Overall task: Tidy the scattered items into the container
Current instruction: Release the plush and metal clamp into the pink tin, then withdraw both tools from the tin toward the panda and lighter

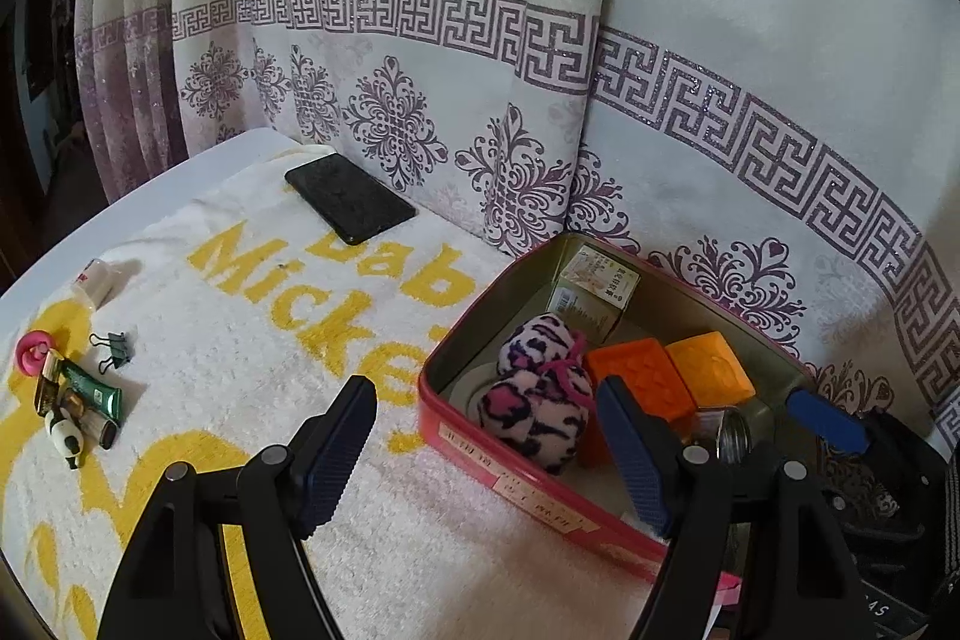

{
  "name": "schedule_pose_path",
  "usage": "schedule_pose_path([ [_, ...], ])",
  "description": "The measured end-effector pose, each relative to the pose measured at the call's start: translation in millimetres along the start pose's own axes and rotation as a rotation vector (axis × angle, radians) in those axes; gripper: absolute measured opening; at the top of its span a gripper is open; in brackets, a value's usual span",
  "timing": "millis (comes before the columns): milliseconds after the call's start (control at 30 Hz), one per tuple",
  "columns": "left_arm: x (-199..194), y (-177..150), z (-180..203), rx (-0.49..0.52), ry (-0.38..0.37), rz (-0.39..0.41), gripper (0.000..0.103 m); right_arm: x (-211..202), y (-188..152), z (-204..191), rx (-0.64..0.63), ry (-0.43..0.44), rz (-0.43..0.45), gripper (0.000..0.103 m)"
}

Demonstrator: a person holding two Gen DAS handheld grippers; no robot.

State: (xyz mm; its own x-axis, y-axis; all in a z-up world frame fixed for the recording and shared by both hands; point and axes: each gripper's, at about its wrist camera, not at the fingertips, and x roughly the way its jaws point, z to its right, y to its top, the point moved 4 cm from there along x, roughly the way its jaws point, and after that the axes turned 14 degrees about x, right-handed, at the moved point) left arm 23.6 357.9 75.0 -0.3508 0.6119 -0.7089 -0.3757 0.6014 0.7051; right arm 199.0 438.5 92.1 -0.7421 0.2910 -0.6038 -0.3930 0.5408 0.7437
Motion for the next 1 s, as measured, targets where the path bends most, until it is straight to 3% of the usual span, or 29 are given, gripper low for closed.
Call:
schedule_pose_path([
  [467,-22.4,-25.1,-37.2,-0.077,0.048,0.008,0.077,2.7,-4.9,-34.6,0.000,0.075,-0.032,0.059],
  [1000,-67.3,-87.0,-130.7,-0.228,0.195,-0.009,0.077,31.5,-35.2,-139.2,-0.112,0.248,-0.157,0.060],
])
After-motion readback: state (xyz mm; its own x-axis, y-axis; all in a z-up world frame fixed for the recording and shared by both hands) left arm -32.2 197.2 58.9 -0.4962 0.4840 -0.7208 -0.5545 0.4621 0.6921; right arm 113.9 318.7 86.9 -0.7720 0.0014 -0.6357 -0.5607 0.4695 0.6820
